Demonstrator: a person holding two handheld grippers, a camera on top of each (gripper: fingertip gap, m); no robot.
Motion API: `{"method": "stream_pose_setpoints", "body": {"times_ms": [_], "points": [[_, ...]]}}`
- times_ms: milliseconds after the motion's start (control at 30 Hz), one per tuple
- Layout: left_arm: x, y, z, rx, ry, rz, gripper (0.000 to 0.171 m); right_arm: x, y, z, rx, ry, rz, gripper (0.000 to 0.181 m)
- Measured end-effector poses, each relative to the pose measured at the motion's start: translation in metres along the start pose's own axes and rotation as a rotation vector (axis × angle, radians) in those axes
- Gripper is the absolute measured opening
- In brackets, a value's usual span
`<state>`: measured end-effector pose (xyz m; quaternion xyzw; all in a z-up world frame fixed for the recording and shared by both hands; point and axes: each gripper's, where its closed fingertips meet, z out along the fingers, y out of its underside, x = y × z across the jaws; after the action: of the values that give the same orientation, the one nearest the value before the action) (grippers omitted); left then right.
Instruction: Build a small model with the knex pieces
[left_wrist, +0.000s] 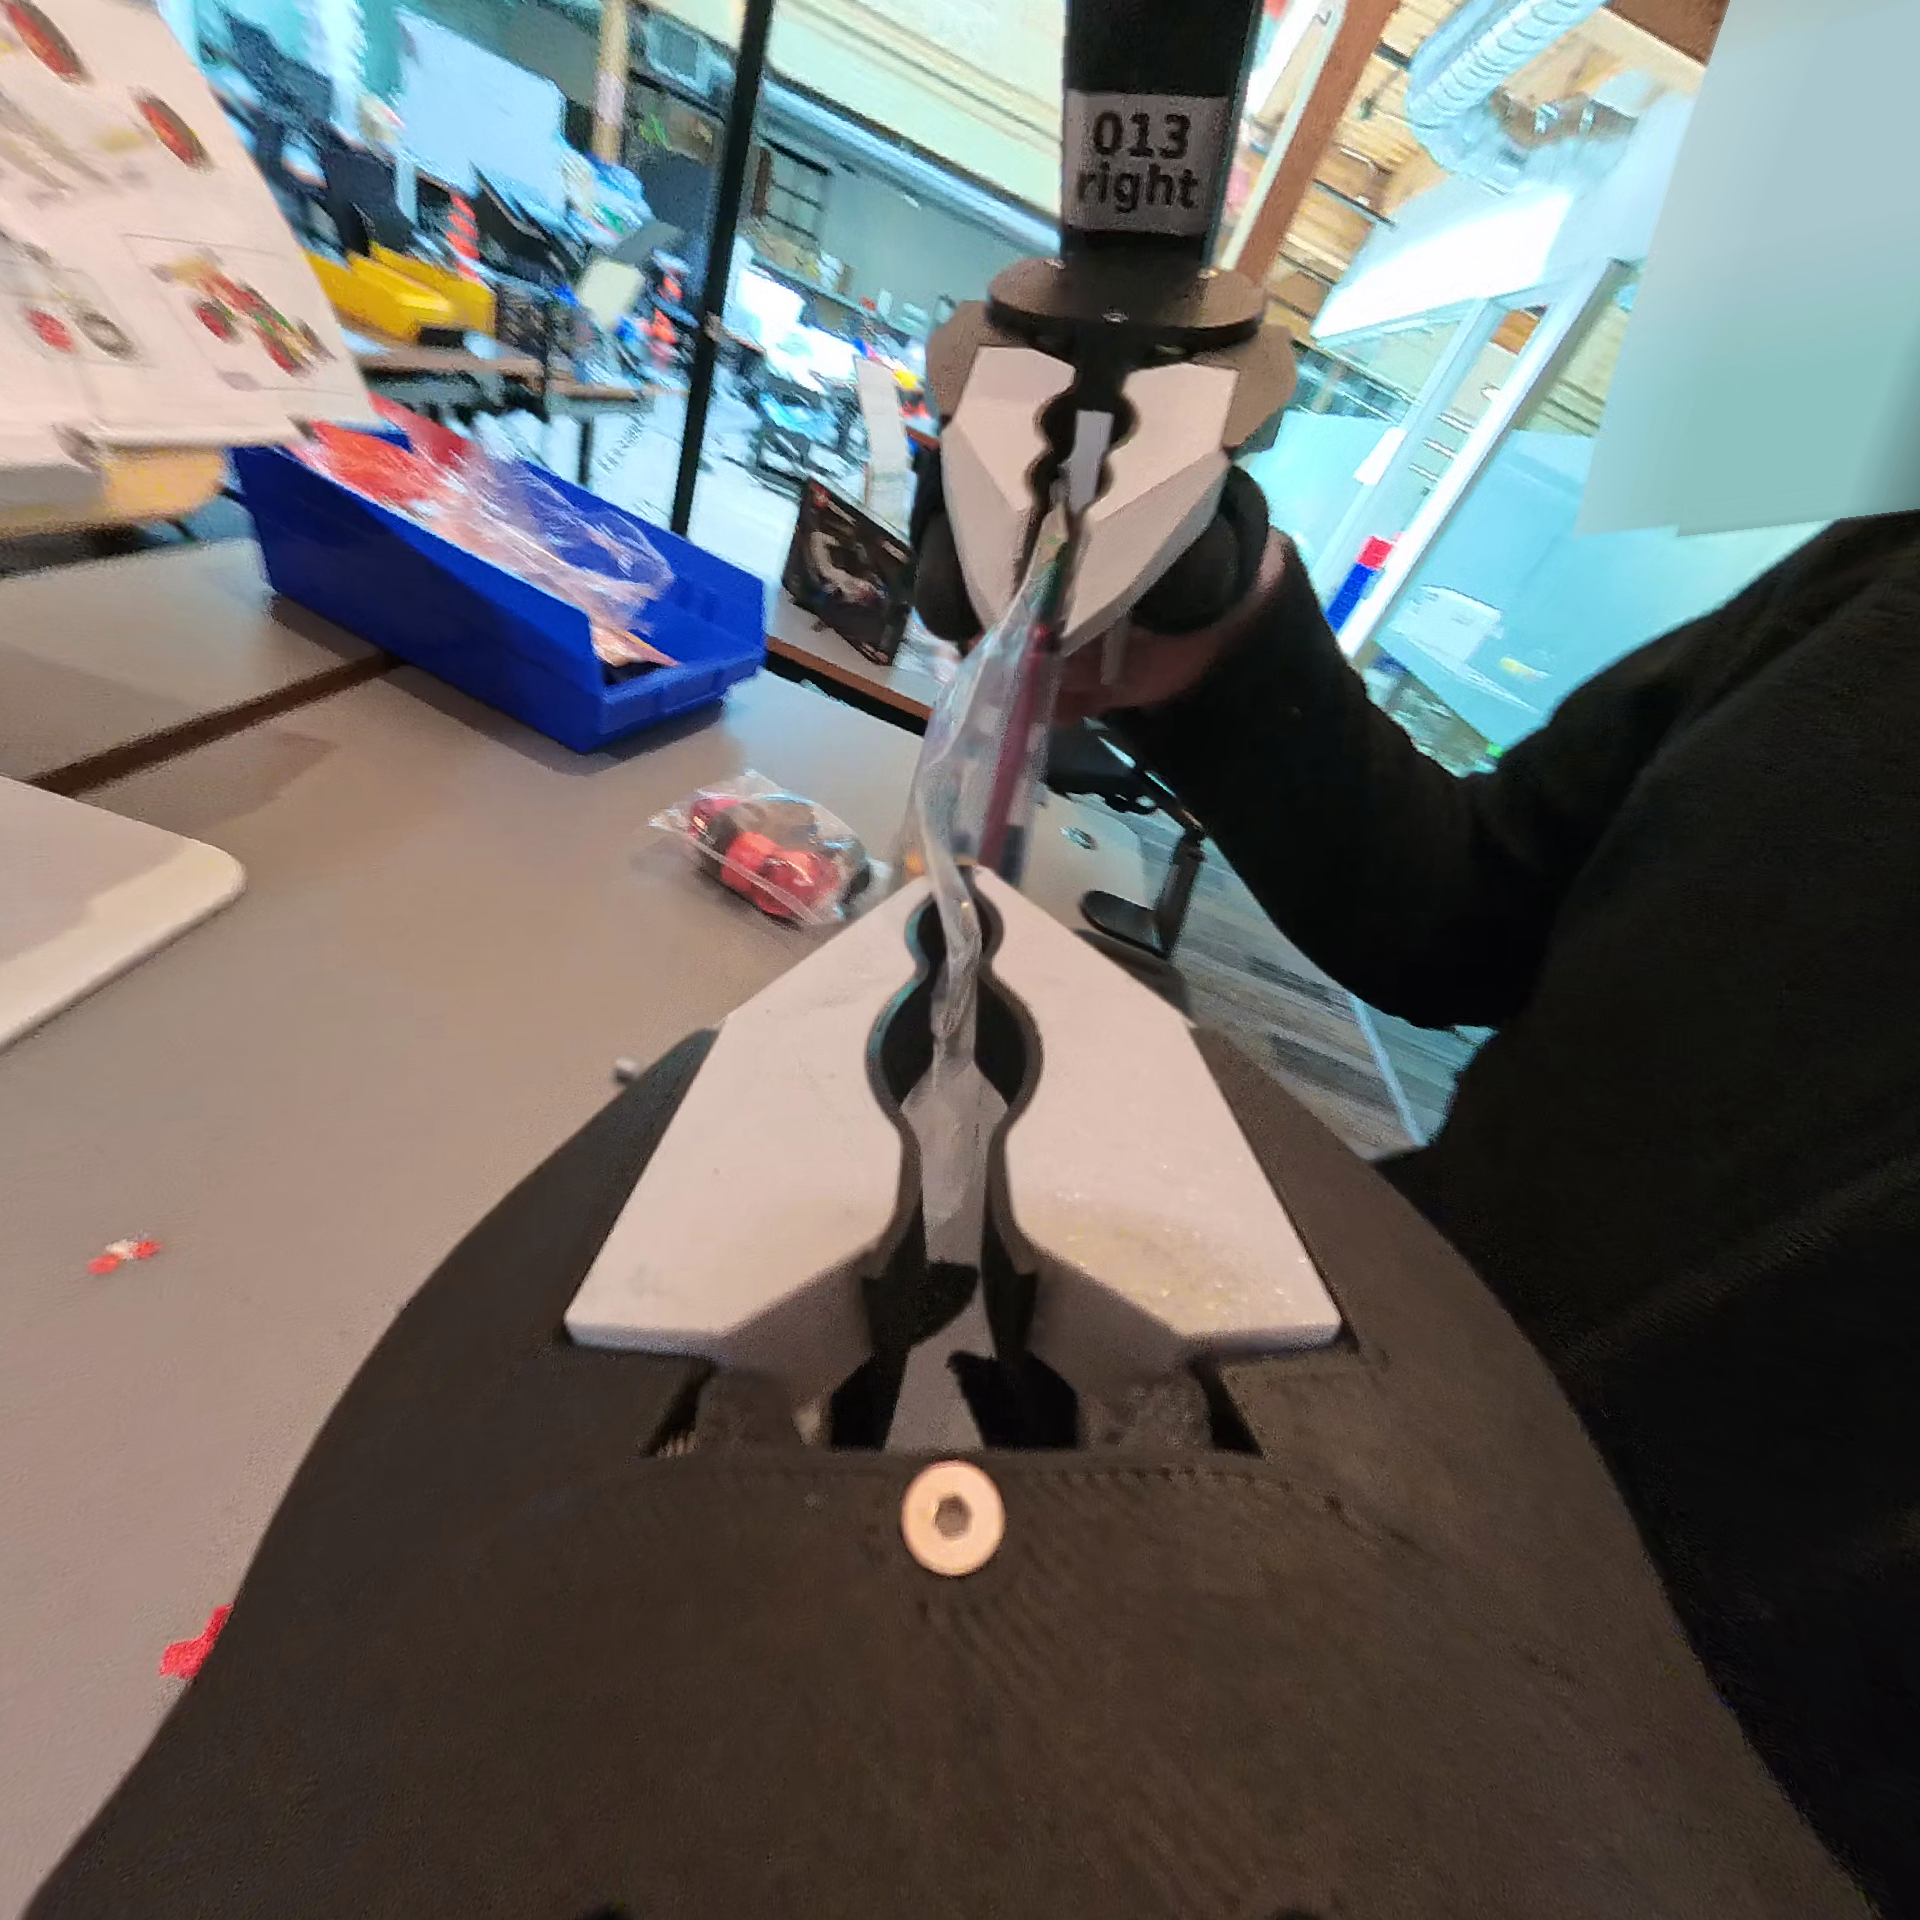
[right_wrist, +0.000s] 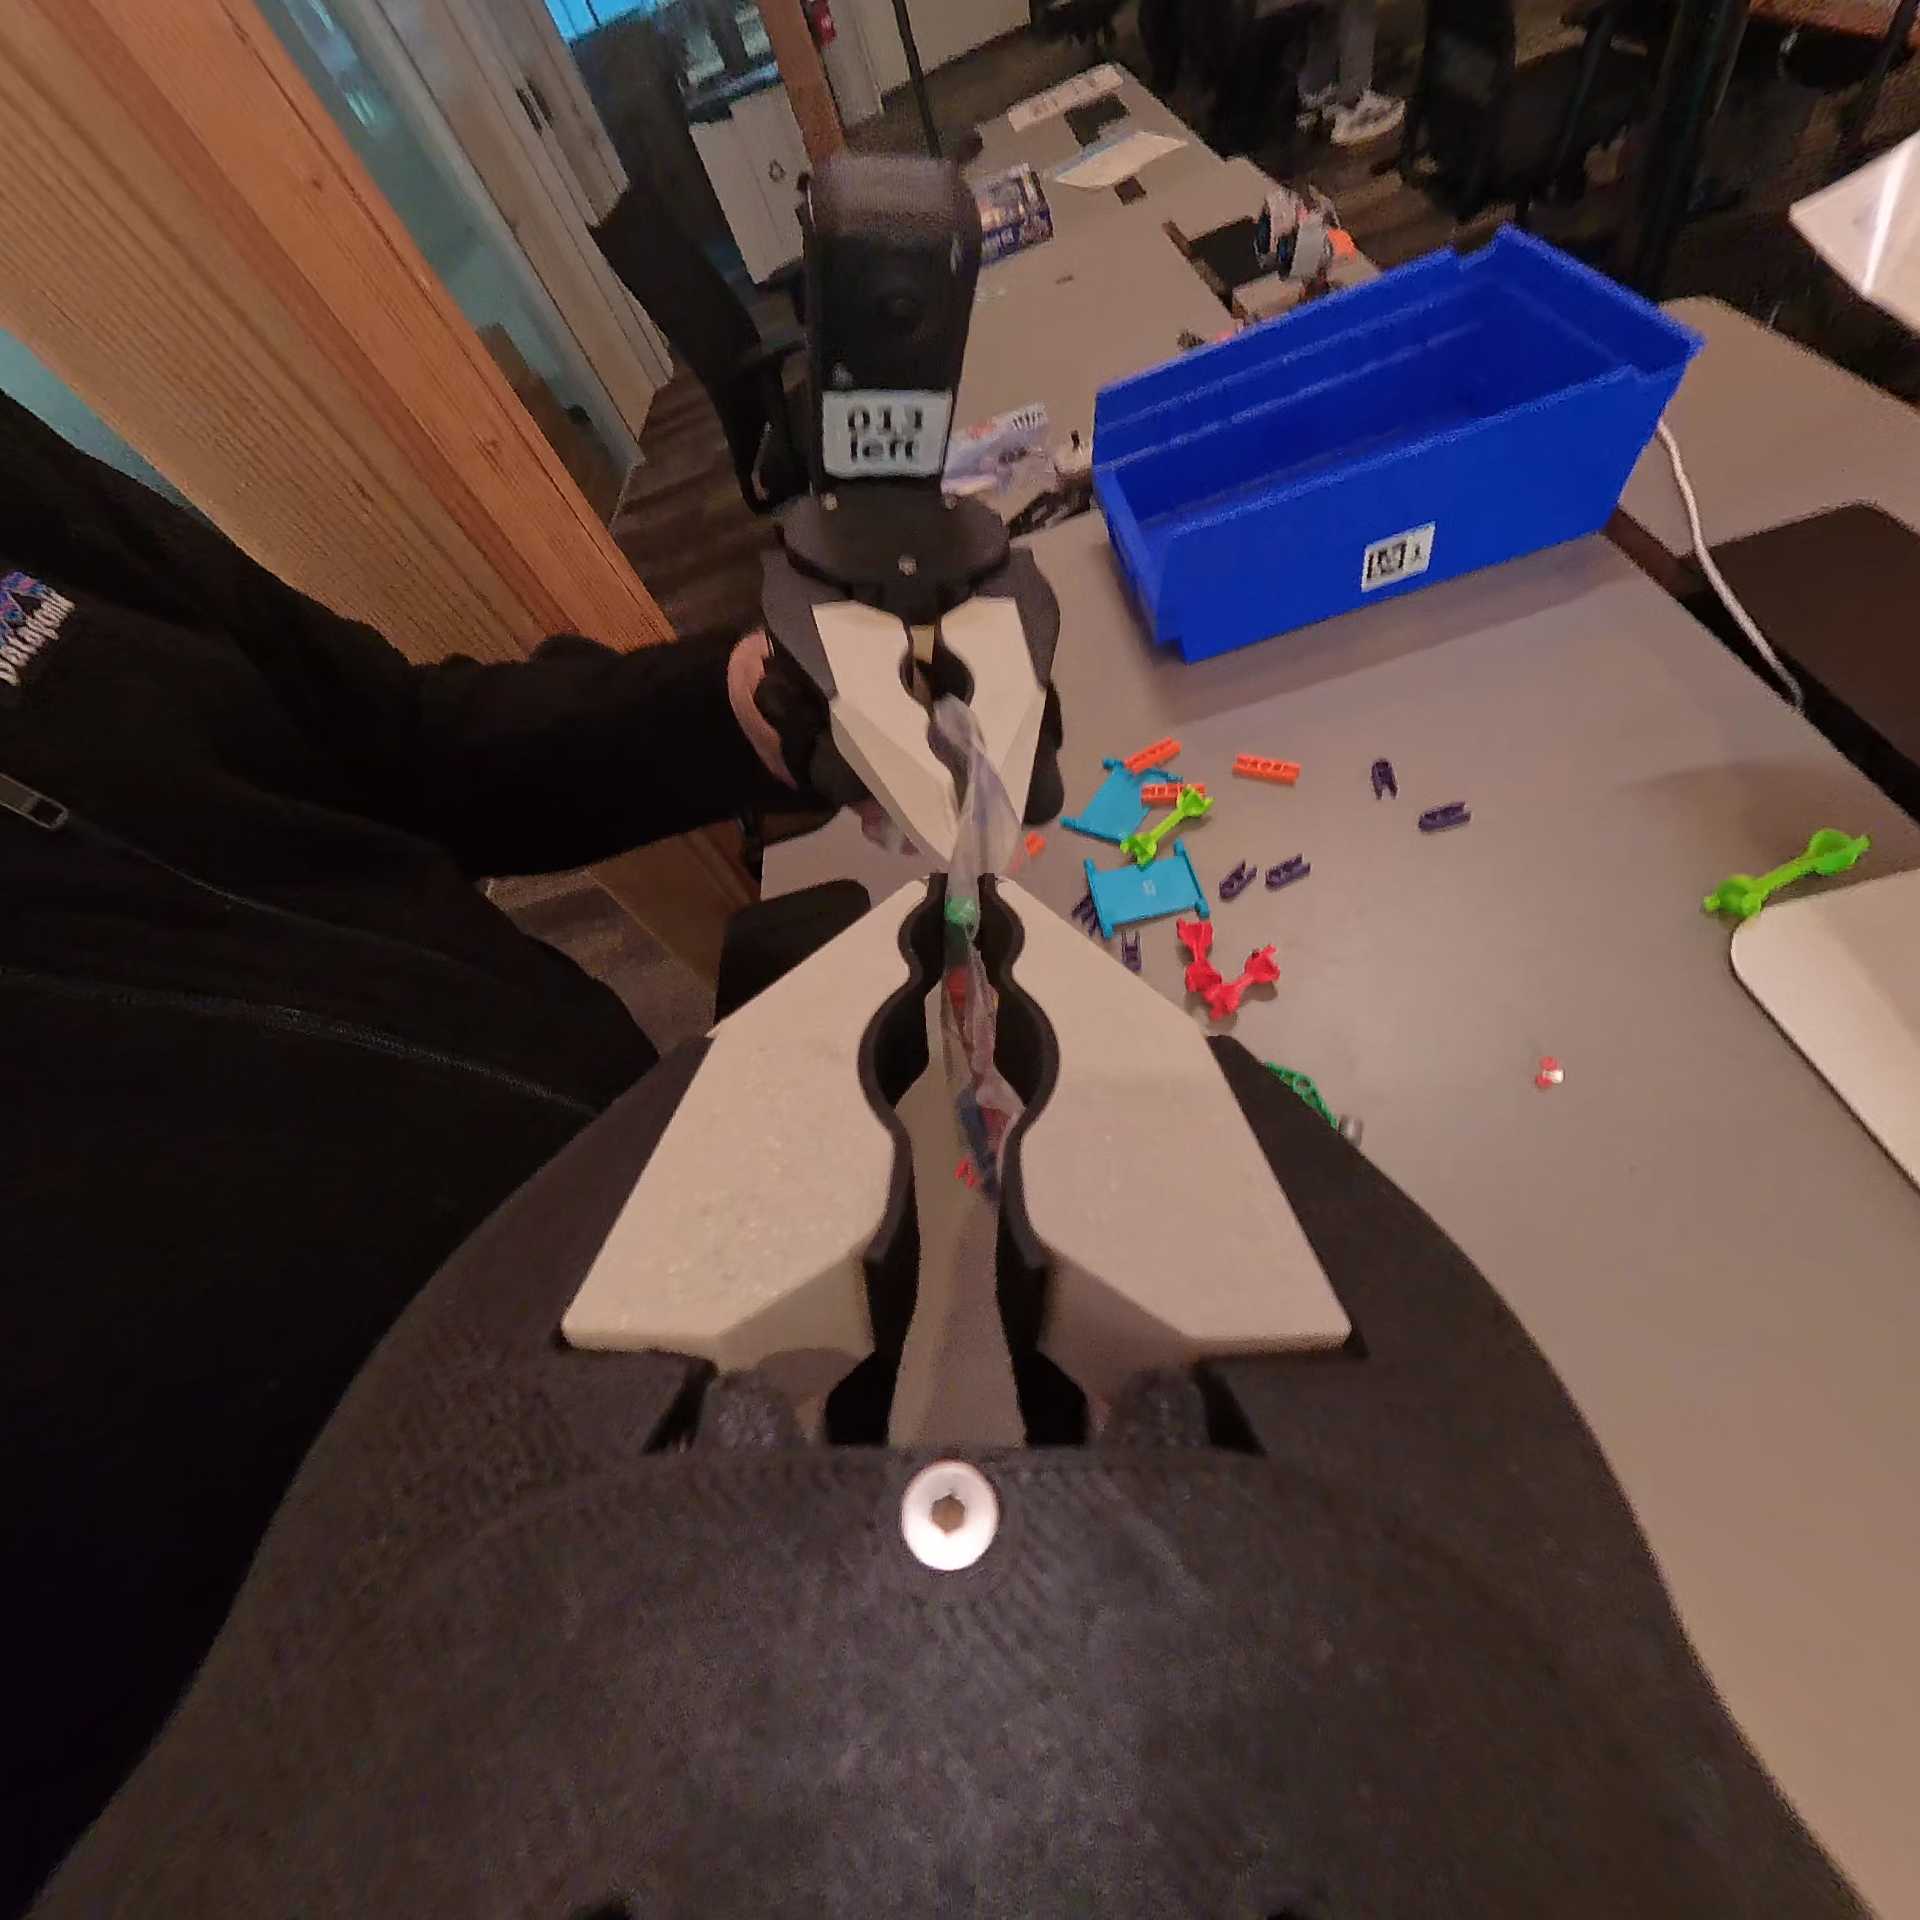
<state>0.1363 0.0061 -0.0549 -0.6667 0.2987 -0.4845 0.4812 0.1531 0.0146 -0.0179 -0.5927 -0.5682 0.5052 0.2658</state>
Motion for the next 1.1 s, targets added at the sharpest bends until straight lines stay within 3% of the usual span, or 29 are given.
{"method": "stream_pose_setpoints", "body": {"times_ms": [67, 133, 233, 400, 633, 900, 933, 1033, 1100], "points": [[-0.001, -0.006, 0.0, 0.053, -0.013, -0.011, 0.0, 0.002, -0.013, -0.001, 0.055, 0.011, 0.005, 0.01], [-0.001, -0.014, -0.005, 0.122, 0.001, -0.049, 0.0, 0.007, -0.018, -0.008, 0.117, 0.026, 0.017, 0.032], [-0.001, -0.024, -0.014, 0.201, 0.036, -0.096, 0.0, 0.013, -0.013, -0.019, 0.196, 0.022, 0.068, 0.039], [0.0, -0.028, -0.015, 0.223, 0.071, -0.123, 0.0, 0.016, -0.011, -0.02, 0.283, 0.034, 0.068, 0.03], [0.007, -0.031, -0.009, 0.258, 0.156, -0.176, 0.0, 0.028, -0.01, -0.026, 0.36, 0.028, 0.091, 0.0], [0.001, -0.026, -0.007, 0.249, 0.135, -0.162, 0.0, 0.023, -0.02, -0.034, 0.357, 0.042, 0.039, 0.0], [-0.002, -0.025, -0.007, 0.236, 0.11, -0.146, 0.003, 0.022, -0.02, -0.034, 0.337, 0.047, 0.032, 0.0], [-0.01, -0.026, -0.007, 0.193, 0.024, -0.083, 0.04, 0.025, -0.02, -0.031, 0.242, 0.122, -0.009, 0.0], [-0.015, -0.026, -0.005, 0.146, -0.022, -0.034, 0.056, 0.023, -0.02, -0.028, 0.174, 0.147, -0.043, 0.0]]}}
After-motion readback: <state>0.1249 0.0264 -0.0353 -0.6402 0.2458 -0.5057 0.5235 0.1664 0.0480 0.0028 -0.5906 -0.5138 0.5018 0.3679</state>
